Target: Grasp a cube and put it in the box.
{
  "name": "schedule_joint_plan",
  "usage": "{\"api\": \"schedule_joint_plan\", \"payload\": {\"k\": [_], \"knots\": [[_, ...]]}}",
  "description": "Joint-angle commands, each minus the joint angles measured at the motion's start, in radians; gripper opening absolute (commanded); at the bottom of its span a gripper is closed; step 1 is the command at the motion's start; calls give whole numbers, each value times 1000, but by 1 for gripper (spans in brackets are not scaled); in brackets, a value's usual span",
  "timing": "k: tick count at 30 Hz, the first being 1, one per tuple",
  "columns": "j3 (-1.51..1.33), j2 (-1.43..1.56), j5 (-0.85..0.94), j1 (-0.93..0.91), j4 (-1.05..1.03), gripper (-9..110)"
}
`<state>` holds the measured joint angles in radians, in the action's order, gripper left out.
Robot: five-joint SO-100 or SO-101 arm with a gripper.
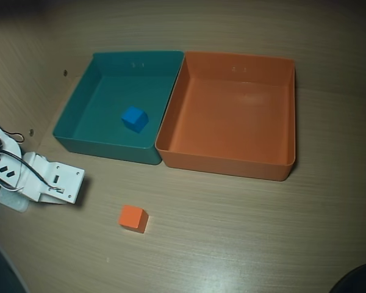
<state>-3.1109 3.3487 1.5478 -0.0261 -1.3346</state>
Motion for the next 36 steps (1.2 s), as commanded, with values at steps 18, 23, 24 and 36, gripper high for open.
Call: {"api": "schedule_joint_plan", "payload": {"k": [18,23,24,36], "knots": [[-61,3,-2,-5,-18,-6],[-61,3,8,-3,-17,-6],[-61,3,8,-3,-17,-6],[-37,-3,9,3,-3,-6]]}}
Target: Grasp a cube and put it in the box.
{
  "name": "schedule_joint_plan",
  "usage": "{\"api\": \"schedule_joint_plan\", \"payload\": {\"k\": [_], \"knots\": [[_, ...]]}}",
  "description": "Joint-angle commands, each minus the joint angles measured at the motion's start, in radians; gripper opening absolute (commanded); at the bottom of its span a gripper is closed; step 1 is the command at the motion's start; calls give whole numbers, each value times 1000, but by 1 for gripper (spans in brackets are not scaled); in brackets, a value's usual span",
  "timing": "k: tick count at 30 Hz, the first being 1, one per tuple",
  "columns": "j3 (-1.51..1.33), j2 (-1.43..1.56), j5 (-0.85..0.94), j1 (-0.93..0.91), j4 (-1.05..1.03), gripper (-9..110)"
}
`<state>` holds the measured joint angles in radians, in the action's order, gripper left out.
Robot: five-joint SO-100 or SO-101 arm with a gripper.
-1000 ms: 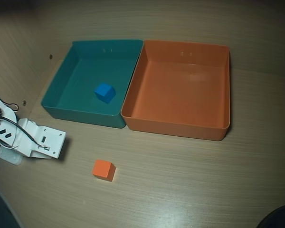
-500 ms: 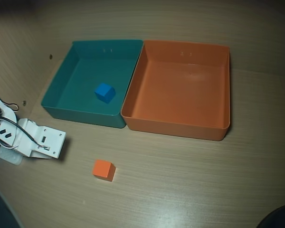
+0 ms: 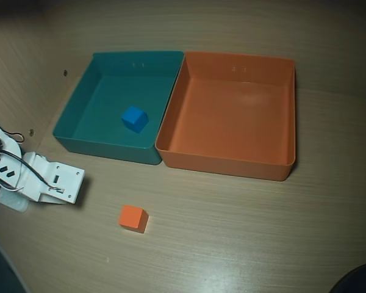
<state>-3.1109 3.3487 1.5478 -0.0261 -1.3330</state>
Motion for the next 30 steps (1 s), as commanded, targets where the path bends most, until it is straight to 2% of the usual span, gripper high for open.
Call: {"api": "schedule_joint_plan", "payload": {"k": [1,7,23,30], "knots": [[-21,-5,9,3,-5,-6],[178,-153,11,5,-5,-6],[905,-953,11,5,-2,-5],[1152,-1213,11,3,-2,11]]}}
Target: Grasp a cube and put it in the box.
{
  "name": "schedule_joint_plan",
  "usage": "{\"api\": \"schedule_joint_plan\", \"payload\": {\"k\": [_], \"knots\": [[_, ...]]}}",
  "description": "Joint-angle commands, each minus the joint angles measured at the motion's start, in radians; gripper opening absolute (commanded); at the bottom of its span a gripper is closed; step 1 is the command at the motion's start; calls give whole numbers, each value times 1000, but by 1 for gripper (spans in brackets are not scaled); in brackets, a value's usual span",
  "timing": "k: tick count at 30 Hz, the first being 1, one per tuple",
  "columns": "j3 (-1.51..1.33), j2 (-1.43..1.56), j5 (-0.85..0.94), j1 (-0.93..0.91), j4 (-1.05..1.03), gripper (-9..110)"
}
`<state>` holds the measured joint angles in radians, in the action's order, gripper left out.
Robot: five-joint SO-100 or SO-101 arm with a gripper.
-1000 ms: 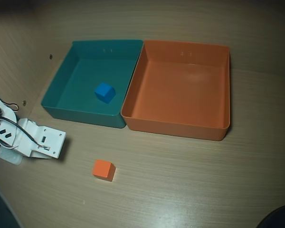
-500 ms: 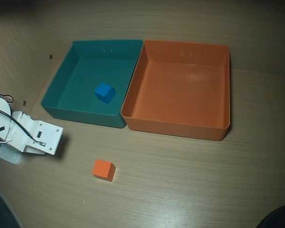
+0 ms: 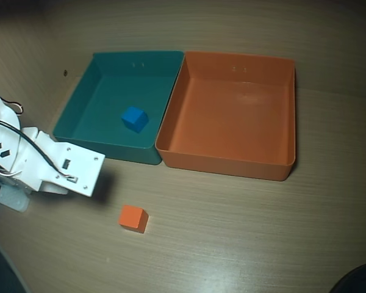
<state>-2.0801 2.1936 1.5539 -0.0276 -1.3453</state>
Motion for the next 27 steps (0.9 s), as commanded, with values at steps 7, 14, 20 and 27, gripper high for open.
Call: {"api": "schedule_joint_plan", "payload": {"k": [7,14,20,27], "knots": [[324,-267,5,-8,11,27],[558,-459,5,-12,11,32],[739,-600,5,-17,11,32],[894,-765,8,-51,11,32]]}}
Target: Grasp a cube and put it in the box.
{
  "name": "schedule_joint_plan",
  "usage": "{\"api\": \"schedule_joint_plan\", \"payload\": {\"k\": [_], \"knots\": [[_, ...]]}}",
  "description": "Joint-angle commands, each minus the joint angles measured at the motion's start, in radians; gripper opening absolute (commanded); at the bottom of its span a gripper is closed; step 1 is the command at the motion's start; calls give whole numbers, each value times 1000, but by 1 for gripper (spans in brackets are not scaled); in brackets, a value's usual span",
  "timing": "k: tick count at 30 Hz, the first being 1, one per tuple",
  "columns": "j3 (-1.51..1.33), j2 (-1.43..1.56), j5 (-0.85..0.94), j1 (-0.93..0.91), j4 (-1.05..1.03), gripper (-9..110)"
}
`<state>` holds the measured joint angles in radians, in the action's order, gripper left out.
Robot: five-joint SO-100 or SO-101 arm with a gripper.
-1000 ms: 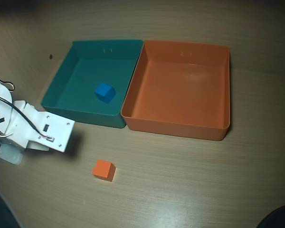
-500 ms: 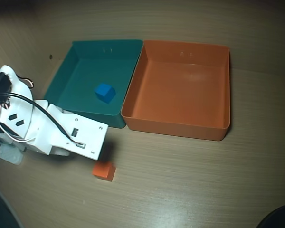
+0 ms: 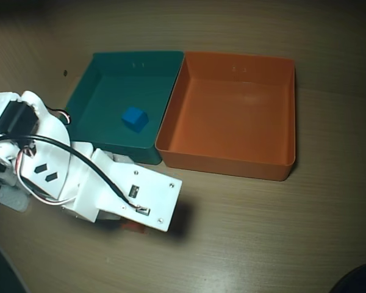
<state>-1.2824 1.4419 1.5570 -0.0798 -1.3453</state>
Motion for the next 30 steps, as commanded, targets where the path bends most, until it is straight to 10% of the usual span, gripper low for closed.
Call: {"api": "schedule_joint_plan", "payload": {"k": [1,30], "knots": [[112,-37,5,2,11,32],[166,-350,244,-75,9,32]]}}
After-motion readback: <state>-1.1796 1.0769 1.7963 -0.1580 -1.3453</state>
